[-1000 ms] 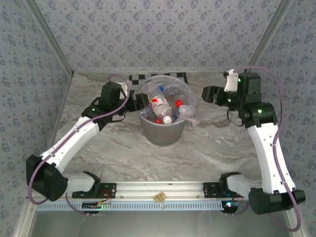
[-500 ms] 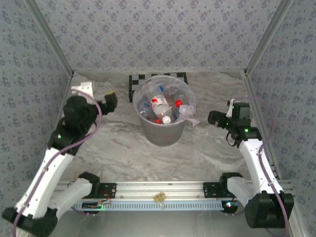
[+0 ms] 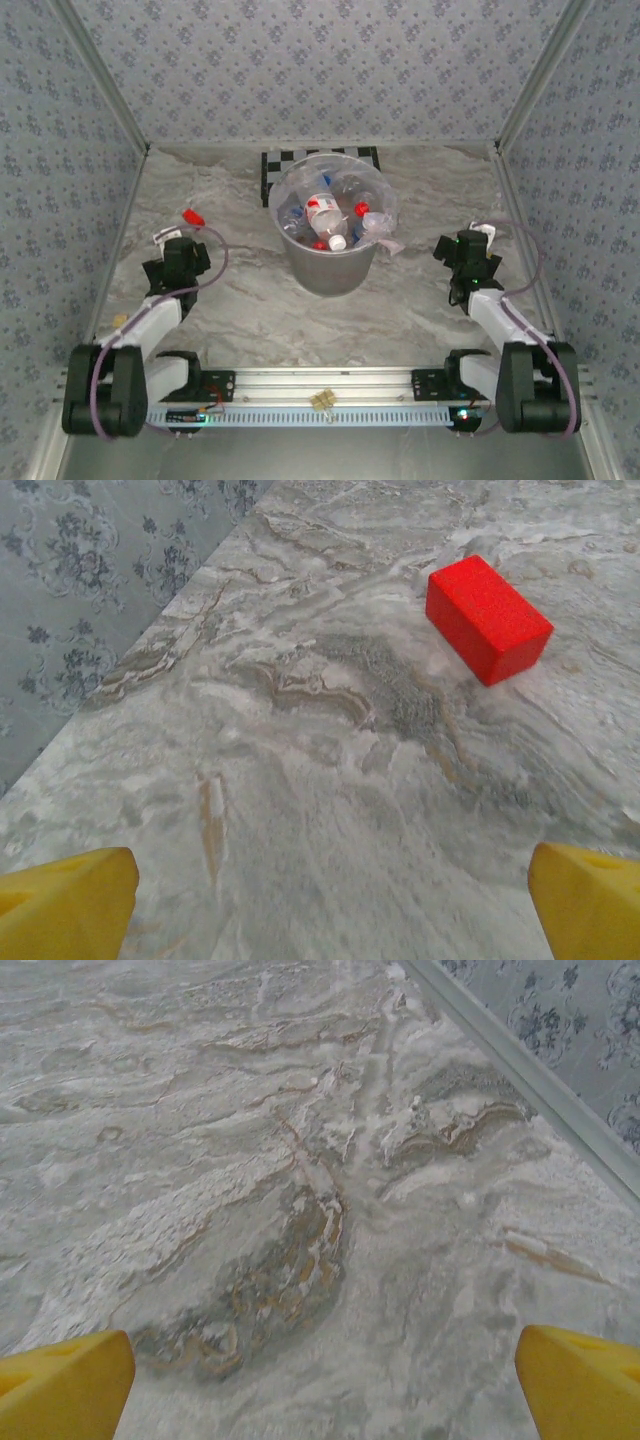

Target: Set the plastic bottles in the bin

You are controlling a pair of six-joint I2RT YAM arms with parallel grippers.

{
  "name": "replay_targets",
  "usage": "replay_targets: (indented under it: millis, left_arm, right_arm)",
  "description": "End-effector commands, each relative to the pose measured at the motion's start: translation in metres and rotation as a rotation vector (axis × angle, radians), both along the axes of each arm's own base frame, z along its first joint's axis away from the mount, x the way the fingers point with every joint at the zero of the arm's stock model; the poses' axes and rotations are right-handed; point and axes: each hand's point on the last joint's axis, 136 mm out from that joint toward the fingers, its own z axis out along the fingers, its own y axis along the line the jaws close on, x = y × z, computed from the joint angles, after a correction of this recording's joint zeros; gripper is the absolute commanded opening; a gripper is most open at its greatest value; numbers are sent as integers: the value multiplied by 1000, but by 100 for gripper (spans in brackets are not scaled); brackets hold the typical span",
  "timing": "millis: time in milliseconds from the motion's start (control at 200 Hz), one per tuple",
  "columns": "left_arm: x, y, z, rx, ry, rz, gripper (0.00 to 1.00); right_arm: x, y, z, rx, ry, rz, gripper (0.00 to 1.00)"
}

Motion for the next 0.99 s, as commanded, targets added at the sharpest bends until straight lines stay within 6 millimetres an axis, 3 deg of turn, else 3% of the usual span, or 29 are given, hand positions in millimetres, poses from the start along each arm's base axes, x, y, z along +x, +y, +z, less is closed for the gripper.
replay_targets:
  millis: [0, 130, 220, 310, 400, 430, 470, 530, 570, 605, 660, 705, 990]
  left_arm:
    - [37, -5, 26, 19, -172, -52, 100]
    - [66, -11, 25, 0, -182, -127, 100]
    - [82, -9, 10, -6, -161, -145, 100]
    - [92, -30, 8, 23, -120, -241, 100]
    - [89, -29, 6, 17, -125, -240, 100]
    - [89, -29, 7, 14, -127, -240, 100]
    - [88, -28, 7, 14, -137, -239, 100]
    - [86, -29, 6, -4, -153, -256, 100]
    - [83, -32, -2, -25, -158, -284, 100]
    - [85, -32, 3, -10, -231, -294, 100]
    - [81, -33, -4, -32, -154, -290, 100]
    - [84, -33, 2, -13, -216, -295, 100]
    - [83, -33, -1, -15, -188, -290, 100]
  right_arm:
    - [18, -9, 11, -74, -107, -19, 100]
    - [34, -6, 17, -114, -167, 26, 100]
    - [45, -8, 16, -106, -206, 41, 100]
    - [59, 3, 9, -153, -197, 113, 100]
    - [67, 21, 2, -169, -168, 209, 100]
    - [65, 23, -13, -137, -148, 215, 100]
    - [67, 19, -3, -176, -225, 198, 100]
    - [62, 16, -10, -104, -167, 178, 100]
    - [66, 17, -5, -151, -198, 201, 100]
    - [65, 17, -7, -152, -182, 198, 100]
    - [65, 16, -6, -146, -184, 199, 100]
    - [64, 17, -7, -148, -176, 198, 100]
    - [65, 18, -7, -158, -173, 204, 100]
